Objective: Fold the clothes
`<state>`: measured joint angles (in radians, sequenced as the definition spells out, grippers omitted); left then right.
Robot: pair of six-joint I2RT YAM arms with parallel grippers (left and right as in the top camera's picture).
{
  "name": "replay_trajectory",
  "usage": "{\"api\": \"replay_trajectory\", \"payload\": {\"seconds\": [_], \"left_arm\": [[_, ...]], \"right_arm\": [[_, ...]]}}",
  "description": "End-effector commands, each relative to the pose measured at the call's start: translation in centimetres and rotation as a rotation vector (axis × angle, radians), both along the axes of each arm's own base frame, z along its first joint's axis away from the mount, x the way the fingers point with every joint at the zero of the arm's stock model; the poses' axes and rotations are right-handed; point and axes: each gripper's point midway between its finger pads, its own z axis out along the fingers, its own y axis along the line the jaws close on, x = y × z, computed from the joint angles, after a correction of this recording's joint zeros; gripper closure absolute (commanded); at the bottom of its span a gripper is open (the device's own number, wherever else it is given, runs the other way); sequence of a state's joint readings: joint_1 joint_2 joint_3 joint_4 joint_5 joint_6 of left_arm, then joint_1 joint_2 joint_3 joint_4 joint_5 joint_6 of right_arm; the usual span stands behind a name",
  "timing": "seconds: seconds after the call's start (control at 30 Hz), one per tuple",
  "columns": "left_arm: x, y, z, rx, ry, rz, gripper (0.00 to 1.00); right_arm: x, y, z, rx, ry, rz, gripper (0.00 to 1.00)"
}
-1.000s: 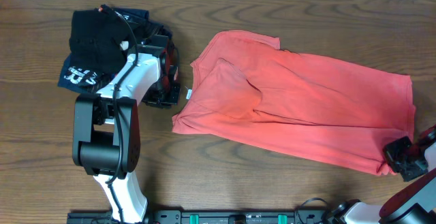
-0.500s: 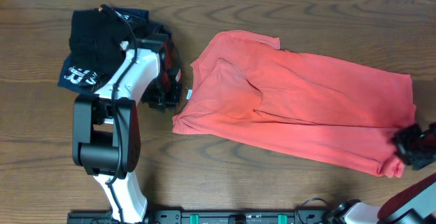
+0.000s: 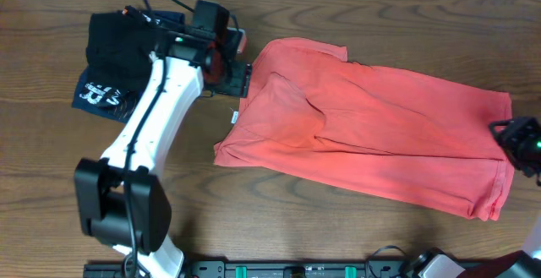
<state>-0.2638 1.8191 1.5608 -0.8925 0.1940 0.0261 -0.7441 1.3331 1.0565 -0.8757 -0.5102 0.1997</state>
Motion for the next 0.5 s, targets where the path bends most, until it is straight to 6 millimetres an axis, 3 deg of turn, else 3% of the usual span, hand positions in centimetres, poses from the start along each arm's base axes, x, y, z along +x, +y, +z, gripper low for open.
{"api": "replay_trajectory", "payload": {"seconds": [0.0, 0.17, 0.37, 0.47], "left_arm": [[-0.6, -0.9, -2.9, -0.018, 0.094, -0.025, 0.3], [-4.6, -0.3, -6.8, 0.028, 0.326, -0.028, 0.34], [-8.1, 0.4, -10.9, 0.053, 0.479, -0.025, 0.36], [-9.6, 0.7, -12.0, 0.057, 0.522, -0.024, 0.47]], "right_arm": [[-0.9, 1.7, -3.1, 0.007, 0.142, 0.048, 0.67], [-7.1, 1.2, -8.2, -0.027, 0.57, -0.068, 0.67], [-9.6, 1.7, -13.4, 0.042, 0.675, -0.145, 0.7], [-11.1, 1.4, -14.9, 0.047, 0.714, -0.191, 0.72]]}}
